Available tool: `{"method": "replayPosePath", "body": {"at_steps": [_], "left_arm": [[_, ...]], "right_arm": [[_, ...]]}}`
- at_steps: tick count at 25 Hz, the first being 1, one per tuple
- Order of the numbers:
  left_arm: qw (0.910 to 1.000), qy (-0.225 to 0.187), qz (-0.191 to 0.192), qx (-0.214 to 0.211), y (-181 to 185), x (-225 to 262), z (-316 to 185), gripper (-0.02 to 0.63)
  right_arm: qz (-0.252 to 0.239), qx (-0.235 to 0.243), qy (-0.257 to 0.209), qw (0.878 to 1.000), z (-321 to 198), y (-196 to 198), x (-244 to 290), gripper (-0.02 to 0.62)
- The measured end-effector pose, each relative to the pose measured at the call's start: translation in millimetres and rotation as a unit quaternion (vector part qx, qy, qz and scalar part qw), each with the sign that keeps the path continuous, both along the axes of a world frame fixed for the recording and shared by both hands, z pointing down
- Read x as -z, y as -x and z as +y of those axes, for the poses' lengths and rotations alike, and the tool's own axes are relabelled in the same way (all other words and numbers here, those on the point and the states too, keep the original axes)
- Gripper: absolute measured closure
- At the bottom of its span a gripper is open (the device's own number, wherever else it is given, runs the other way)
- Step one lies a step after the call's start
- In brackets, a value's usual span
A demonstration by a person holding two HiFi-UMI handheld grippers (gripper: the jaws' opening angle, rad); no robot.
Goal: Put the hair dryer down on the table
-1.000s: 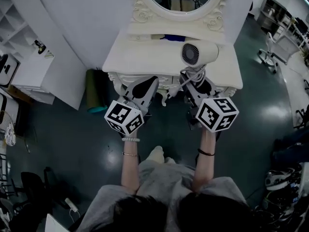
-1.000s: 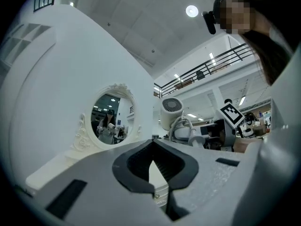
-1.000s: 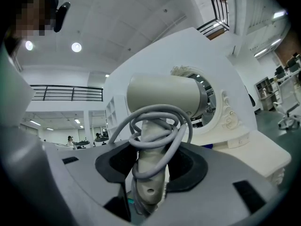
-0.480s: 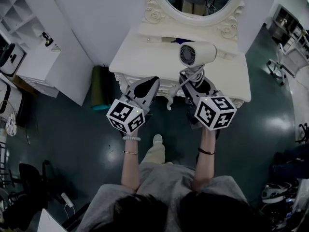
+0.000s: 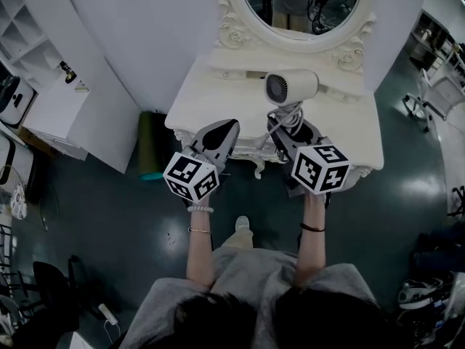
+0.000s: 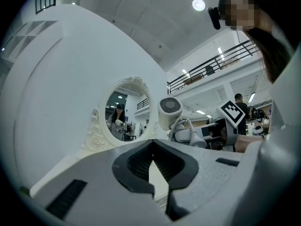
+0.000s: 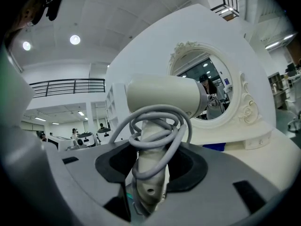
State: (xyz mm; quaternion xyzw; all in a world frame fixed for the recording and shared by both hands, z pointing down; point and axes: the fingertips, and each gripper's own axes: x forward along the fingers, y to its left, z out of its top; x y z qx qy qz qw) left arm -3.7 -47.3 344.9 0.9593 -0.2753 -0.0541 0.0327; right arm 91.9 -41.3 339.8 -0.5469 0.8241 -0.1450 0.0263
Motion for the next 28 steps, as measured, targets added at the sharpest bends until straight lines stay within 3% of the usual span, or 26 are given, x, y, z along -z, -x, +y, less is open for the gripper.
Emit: {"method": "replayPosePath", "body": {"at_steps": [14, 28], "left_arm": [[0.9998, 0.003, 0.001, -0.020, 6, -2, -90, 0.601], [0.9993, 0.037, 0.000, 0.001, 25, -33, -136, 0.601]], "right_arm": [[0.002, -0.012, 0.018, 1.000, -89, 6, -9, 0.410], [0.001, 0.015, 0.054, 0.998, -141, 26, -40, 0.410]]}}
